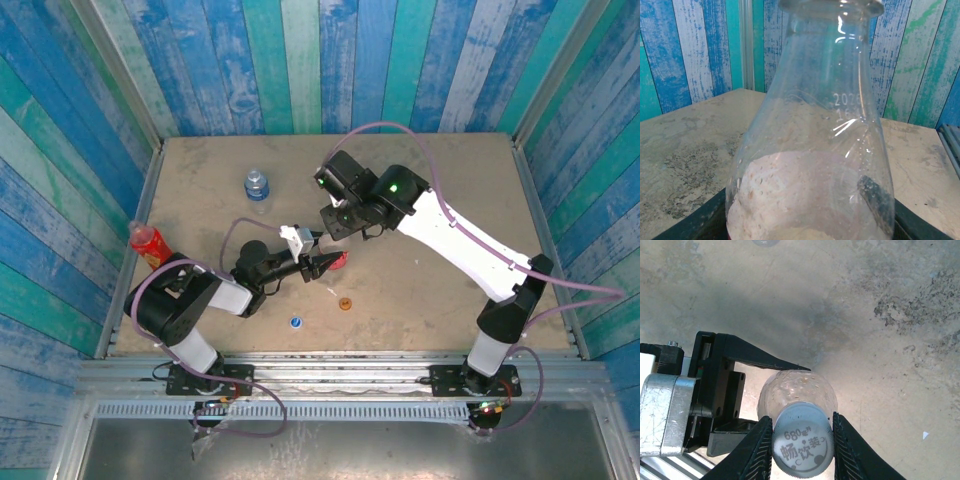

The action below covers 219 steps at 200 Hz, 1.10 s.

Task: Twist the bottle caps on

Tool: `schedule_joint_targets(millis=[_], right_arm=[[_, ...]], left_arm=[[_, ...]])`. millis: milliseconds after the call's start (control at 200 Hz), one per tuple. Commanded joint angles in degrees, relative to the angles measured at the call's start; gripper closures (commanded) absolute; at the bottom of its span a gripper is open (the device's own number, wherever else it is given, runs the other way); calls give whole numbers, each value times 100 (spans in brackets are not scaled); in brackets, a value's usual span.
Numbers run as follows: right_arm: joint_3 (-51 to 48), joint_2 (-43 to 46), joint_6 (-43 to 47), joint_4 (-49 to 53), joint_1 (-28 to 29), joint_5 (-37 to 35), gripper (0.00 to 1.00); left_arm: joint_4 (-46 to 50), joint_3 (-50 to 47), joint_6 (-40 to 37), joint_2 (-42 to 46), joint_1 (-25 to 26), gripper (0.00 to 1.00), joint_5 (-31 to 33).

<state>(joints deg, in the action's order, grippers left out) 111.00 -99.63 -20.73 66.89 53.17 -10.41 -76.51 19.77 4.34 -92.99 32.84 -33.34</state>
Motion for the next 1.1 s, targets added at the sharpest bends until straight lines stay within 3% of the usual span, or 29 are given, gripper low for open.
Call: schedule_joint_targets(millis=[0,120,390,816,1091], right_arm=[[102,-31,281,74,15,111,69],[52,57,840,24,-124,432,69],[-135,21,3006,-107,-473,2109,68],[-251,-32,6275,236,-728,3185,71],[150,-181,6810,375,-977,3733,71]], left_arm=[[440,-106,-176,35,-6,41,-14],[286,-151,-93,38,-14,40,-117],[104,-174,31,-26,-66,40,-244],[-132,-236,109,-112,-178,40,-405],[-102,-281,76,-72,-217,40,-401]])
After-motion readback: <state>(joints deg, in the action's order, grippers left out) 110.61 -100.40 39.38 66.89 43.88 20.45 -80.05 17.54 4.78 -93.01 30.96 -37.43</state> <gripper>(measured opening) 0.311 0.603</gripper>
